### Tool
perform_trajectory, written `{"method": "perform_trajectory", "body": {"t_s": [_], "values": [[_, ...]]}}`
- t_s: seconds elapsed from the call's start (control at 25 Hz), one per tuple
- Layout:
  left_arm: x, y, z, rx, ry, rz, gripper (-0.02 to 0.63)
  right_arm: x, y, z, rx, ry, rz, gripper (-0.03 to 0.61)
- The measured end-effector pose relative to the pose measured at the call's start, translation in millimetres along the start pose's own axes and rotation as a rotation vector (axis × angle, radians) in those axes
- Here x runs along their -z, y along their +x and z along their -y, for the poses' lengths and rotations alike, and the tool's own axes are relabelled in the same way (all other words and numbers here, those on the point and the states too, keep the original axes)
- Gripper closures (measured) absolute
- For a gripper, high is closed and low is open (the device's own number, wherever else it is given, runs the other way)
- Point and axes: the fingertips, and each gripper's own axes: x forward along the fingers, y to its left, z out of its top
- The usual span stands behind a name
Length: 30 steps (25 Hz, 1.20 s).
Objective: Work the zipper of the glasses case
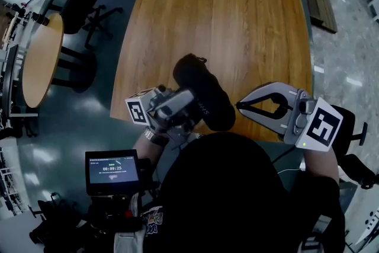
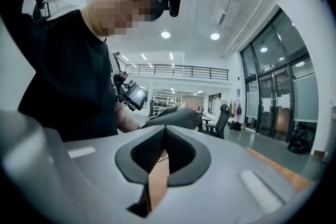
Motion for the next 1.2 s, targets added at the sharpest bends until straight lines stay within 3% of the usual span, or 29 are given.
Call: {"method": "perform_trajectory", "body": {"t_s": [0.08,0.12,0.2,0.32,0.48,0.6,0.68,0.92,1.12,1.2], "values": [[19,8,0,-0.021,0.069,-0.109,0.270,-2,2,1,-0.005,0.002,0.011,0.575],[24,10,0,-0.028,0.086,-0.130,0.264,-4,3,0,-0.009,0.001,0.015,0.575],[24,11,1,-0.026,0.093,-0.119,0.313,-5,6,0,-0.012,-0.009,0.011,0.575],[19,9,-1,-0.040,0.101,-0.088,0.319,-3,8,5,0.000,-0.012,0.000,0.575],[12,7,2,-0.031,0.091,-0.007,0.327,-9,9,4,-0.008,-0.013,0.012,0.575],[-2,6,9,0.040,0.037,0.052,0.351,0,16,-7,-0.068,-0.100,-0.089,0.575],[-4,10,12,0.051,0.036,0.048,0.354,4,13,-8,-0.085,-0.098,-0.119,0.575],[-10,12,15,-0.015,0.126,0.126,0.354,1,15,-10,-0.066,-0.176,-0.165,0.574],[-43,1,11,-0.032,0.092,0.307,0.354,11,21,-27,-0.063,-0.315,-0.233,0.574],[-53,0,6,-0.049,0.085,0.363,0.354,18,28,-26,-0.057,-0.300,-0.222,0.574]]}}
